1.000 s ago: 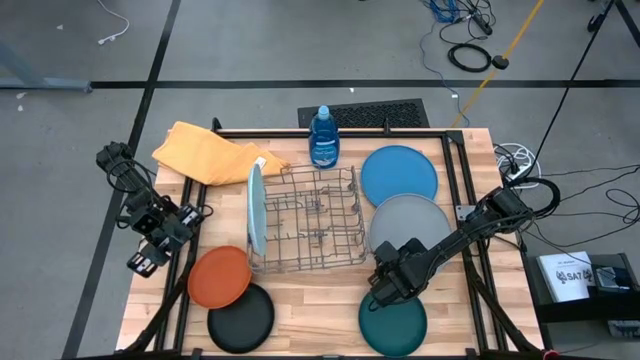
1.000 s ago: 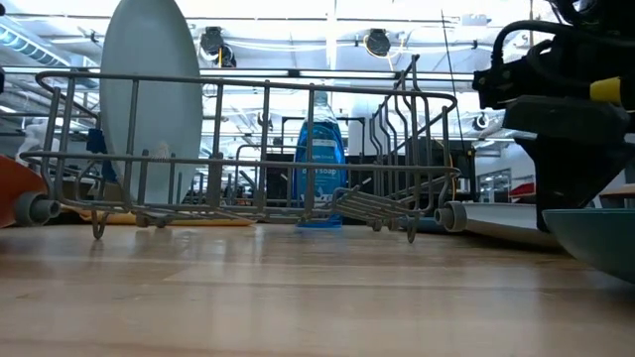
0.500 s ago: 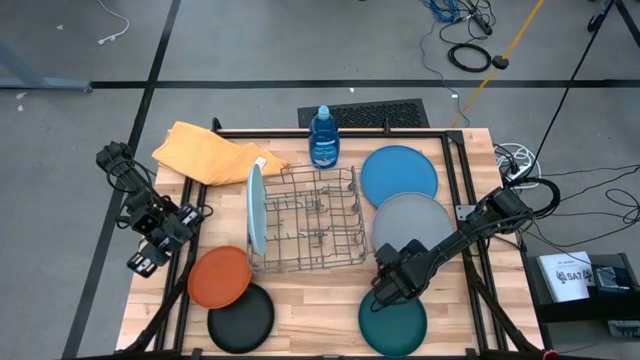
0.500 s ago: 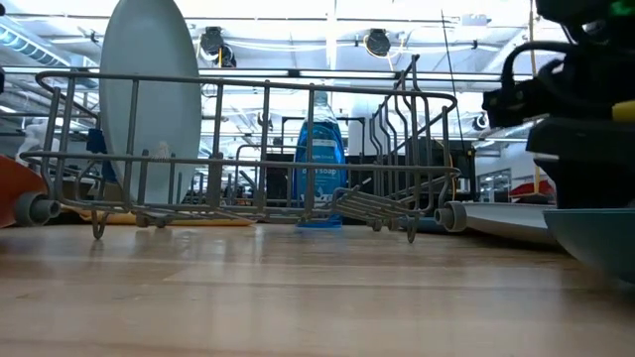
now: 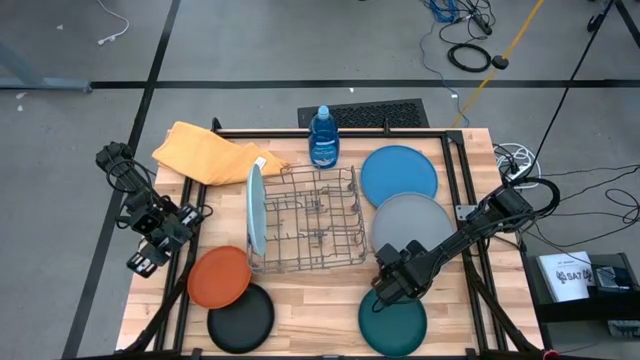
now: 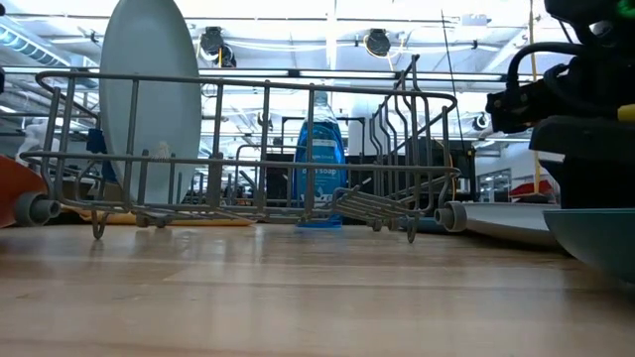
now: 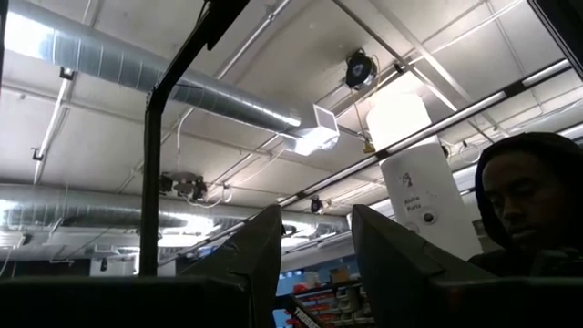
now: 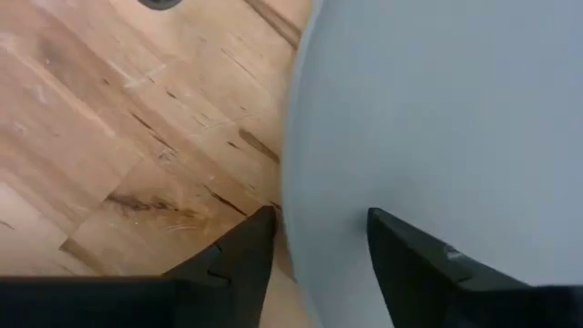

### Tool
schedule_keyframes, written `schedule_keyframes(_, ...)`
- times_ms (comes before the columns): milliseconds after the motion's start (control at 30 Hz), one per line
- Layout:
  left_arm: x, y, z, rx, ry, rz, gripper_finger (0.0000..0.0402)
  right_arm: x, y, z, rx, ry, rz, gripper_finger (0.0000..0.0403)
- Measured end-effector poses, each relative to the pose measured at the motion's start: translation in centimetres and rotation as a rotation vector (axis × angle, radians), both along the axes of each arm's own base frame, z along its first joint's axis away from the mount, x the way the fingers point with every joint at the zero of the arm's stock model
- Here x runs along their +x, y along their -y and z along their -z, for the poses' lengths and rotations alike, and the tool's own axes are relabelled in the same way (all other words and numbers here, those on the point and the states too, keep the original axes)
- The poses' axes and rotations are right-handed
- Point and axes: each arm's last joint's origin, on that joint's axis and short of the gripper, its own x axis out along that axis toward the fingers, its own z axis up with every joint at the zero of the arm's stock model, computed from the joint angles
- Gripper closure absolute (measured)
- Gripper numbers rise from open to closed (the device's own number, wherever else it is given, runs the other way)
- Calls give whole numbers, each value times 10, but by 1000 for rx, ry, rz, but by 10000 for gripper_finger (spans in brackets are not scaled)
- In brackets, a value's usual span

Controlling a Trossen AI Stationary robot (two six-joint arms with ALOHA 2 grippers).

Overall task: Sort dishes
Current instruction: Put the gray plate in the dish rack

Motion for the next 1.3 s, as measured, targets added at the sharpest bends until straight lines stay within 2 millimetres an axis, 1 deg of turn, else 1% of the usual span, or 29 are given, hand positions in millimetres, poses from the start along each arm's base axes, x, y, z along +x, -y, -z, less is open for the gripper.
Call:
schedule_keyframes(133, 0, 0, 0, 0, 0, 0, 265, 2, -1, 1, 11, 9, -23, 284)
schedule_keyframes(333, 0, 0, 0, 0, 0, 0, 265, 0, 1, 1, -12, -9, -36, 383)
schedule_keyframes(500, 0, 0, 0, -1, 1, 0, 265, 0, 0, -1, -7, 4, -32, 398)
schedule_keyframes(600, 0, 0, 0, -5, 5, 0, 265, 2, -2, -10, -1, -7, -32, 401)
schedule_keyframes(833, 0, 0, -1, -5, 5, 0, 265, 8, -8, -50, -35, -59, -44, 402)
schedule_keyframes(967, 0, 0, -1, -5, 5, 0, 265, 14, -11, -73, -60, -58, -49, 403)
schedule_keyframes(1100, 0, 0, -1, -6, 5, 0, 265, 18, -14, -102, -111, -22, -42, 403)
schedule_keyframes(1300, 0, 0, -1, -6, 5, 0, 265, 18, -18, -146, -179, 35, -24, 403)
